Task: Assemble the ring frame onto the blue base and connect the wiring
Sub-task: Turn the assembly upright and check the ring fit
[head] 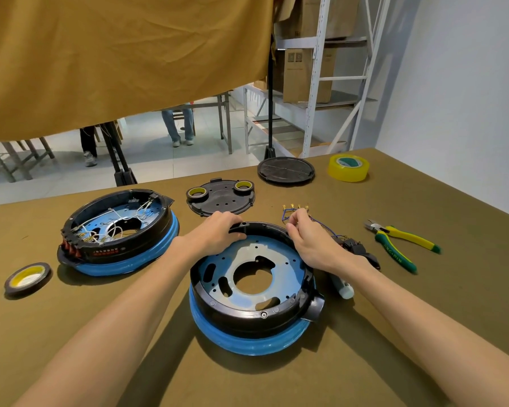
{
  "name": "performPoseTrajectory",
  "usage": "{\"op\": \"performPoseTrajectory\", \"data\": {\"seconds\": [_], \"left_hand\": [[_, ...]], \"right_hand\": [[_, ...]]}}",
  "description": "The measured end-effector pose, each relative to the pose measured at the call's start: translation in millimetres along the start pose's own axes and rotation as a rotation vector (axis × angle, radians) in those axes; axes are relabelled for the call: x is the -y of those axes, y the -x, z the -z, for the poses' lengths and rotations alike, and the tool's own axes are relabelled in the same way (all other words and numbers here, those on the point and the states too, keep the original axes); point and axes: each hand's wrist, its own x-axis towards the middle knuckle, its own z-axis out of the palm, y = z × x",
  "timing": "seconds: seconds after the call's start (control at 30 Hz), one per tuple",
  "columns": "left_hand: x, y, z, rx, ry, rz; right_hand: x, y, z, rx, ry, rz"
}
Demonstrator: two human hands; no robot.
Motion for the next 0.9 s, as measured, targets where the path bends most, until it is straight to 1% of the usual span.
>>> {"op": "performPoseTrajectory", "data": {"seconds": [0.17,0.33,0.47,0.57,0.63,0.67,0.7,0.77,0.8,0.83,0.9], "left_hand": [[-5,4,-1,-0.01,0.001,0.032],[-10,12,-6,0.007,-0.113,0.073],[-8,24,-2,0.002,-0.165,0.149],[-3,34,5,0.116,-0.244,0.261],[-4,37,7,0.193,-0.324,0.285],[-7,36,7,0.183,-0.342,0.247],[-11,34,6,0.138,-0.315,0.177],[-24,27,2,0.038,-0.12,0.023],[-30,24,1,0.024,-0.027,-0.036],[-35,19,0,0.032,0.018,-0.075],[-39,10,-2,0.052,-0.004,-0.105]], "right_hand": [[-5,1,-1,0.004,-0.038,-0.026],[-14,4,9,0.018,-0.1,-0.075],[-11,13,10,-0.039,-0.084,-0.077],[-9,22,7,-0.027,-0.041,-0.08],[-6,23,3,-0.009,-0.047,-0.061],[-5,21,2,-0.006,-0.048,-0.049],[-3,19,2,-0.004,-0.043,-0.037],[0,14,0,0.006,-0.035,-0.017],[1,11,0,0.016,-0.035,-0.012],[2,9,-1,0.031,-0.033,-0.009],[2,4,0,0.057,-0.018,-0.005]]}}
